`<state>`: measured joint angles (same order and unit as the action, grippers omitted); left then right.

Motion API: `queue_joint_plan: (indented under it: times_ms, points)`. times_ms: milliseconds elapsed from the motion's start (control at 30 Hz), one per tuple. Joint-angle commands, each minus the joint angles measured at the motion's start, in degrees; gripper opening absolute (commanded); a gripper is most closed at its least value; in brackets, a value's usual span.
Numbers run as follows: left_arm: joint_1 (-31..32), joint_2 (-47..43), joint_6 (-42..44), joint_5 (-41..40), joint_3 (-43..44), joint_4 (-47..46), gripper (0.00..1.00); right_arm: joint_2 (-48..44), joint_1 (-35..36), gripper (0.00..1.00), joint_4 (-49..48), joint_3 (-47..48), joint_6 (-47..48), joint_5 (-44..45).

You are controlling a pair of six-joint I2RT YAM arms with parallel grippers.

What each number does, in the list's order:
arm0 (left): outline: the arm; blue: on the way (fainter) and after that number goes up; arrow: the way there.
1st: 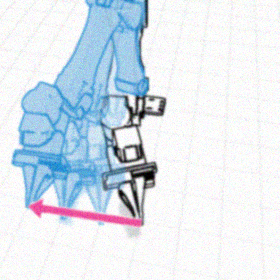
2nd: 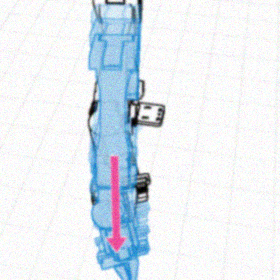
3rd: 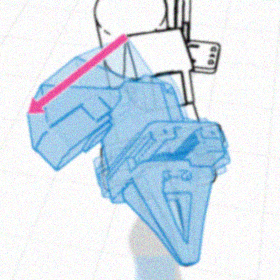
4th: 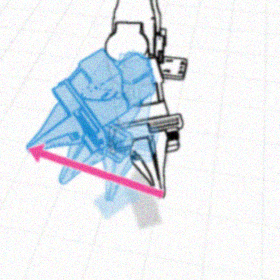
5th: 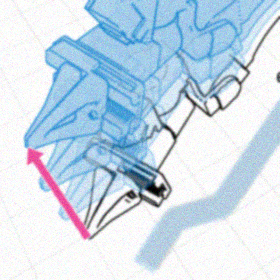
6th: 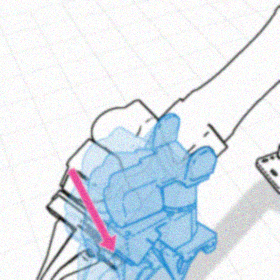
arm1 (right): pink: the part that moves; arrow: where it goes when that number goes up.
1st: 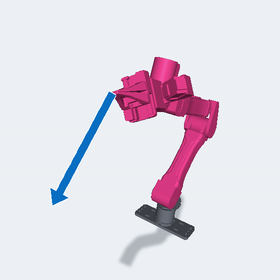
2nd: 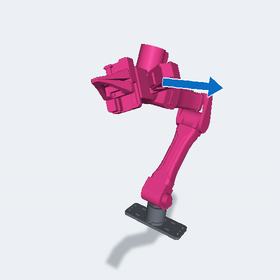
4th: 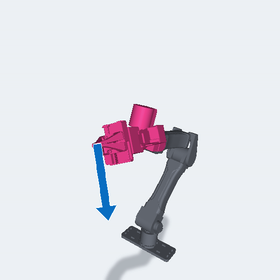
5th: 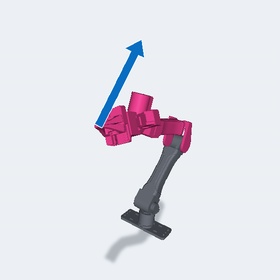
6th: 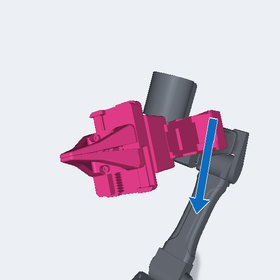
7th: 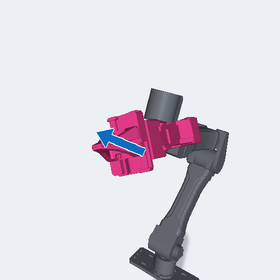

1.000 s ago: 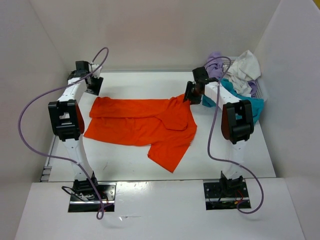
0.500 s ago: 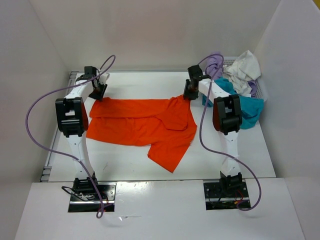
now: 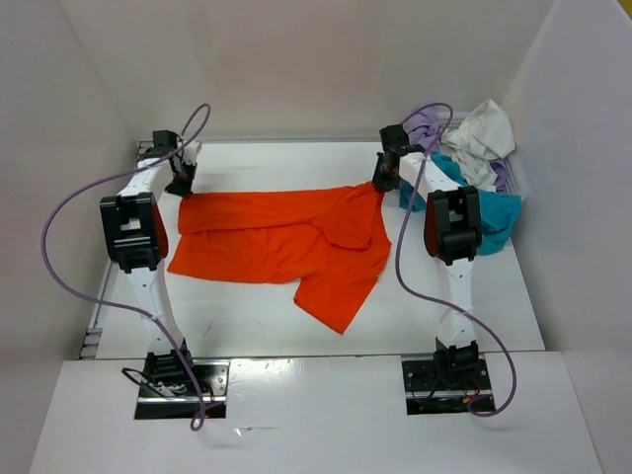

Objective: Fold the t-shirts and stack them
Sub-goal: Fold the flattened tshirt in 1/3 of the way

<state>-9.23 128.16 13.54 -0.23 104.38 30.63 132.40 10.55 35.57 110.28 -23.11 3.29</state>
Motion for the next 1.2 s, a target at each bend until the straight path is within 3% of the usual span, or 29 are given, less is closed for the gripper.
queue_joint_plan:
  times_ms: [0, 200, 233, 367, 433, 533, 767, 1000, 1167]
  points:
    - [-3.6, -6.33, -4.31, 3.82, 0.83, -1.18, 0.0, -1.18, -0.97, 0.0, -1.29, 3.71, -0.44, 1.99]
    - [-3.51, -5.81, -5.01, 9.19, -0.93, -1.19, 0.03, 3.56, -0.27, 0.0, -0.69, 10.02, 1.32, -0.39]
    - [-3.51, -5.12, -5.54, 9.19, -0.32, -1.19, 0.05, 4.09, -0.26, 0.07, 0.02, 11.09, 1.84, 0.22]
    - [-3.51, -2.83, -5.54, 7.79, 2.84, -0.57, 0.42, 6.29, 0.26, 0.48, 2.56, 16.62, 3.6, 0.23]
    - [-3.51, -2.3, -5.54, 7.79, 4.51, 0.65, 0.64, 6.29, 1.4, 0.55, 3.71, 18.91, 4.31, 0.23]
    - [-4.04, -3.7, -5.54, 7.79, 6.63, 1.36, 0.76, 3.05, 3.33, 0.57, 4.42, 17.7, 5.53, 2.32]
    - [-4.56, -10.29, -0.01, 4.01, -2.06, 4.52, 0.8, -11.18, 5.1, 0.56, 1.08, -1.08, 3.08, 2.79]
    - [-4.56, -13.2, 0.61, 4.54, -15.15, 4.52, 0.78, -16.64, 5.1, 0.5, -0.59, -15.17, 0.88, -1.52]
    - [-4.56, -13.2, -0.53, 5.77, -17.19, 3.29, 0.77, -17.17, 5.1, 0.45, -3.22, -21.41, -0.17, -5.66]
